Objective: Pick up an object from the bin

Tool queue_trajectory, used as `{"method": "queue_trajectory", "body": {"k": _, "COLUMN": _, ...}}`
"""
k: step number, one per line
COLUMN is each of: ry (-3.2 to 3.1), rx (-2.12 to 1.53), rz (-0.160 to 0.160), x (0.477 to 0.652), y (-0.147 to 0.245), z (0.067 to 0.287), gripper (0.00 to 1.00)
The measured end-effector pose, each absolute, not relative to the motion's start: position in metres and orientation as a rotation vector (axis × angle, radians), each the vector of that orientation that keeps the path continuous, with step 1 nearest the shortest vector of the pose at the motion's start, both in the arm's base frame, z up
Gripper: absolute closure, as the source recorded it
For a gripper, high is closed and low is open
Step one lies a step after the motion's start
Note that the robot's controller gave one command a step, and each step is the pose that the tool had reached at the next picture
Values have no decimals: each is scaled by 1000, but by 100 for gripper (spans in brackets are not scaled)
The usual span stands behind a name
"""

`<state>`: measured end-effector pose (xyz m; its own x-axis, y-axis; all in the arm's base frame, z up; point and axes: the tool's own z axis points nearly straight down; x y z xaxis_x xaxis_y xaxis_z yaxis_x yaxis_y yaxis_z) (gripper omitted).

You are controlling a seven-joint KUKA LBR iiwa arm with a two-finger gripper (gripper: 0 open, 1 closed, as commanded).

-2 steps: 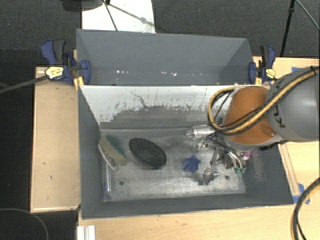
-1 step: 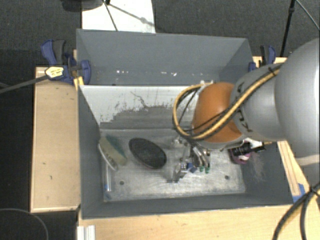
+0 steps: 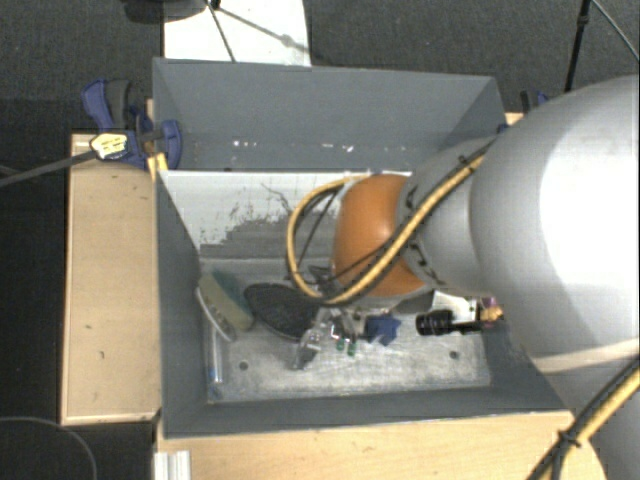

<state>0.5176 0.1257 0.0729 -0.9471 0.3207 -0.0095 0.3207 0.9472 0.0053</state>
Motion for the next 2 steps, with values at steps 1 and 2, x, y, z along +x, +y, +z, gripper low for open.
{"method": "queue_trajectory", "body": {"k": 1, "ry": 3088, "rx": 505, "rz": 4, "x": 519, "y": 124, "z": 74, "gripper": 100}}
{"method": "queue_trajectory", "body": {"k": 2, "ry": 3110, "rx": 377, "rz": 7, "x": 526, "y": 159, "z": 232, "gripper": 100}}
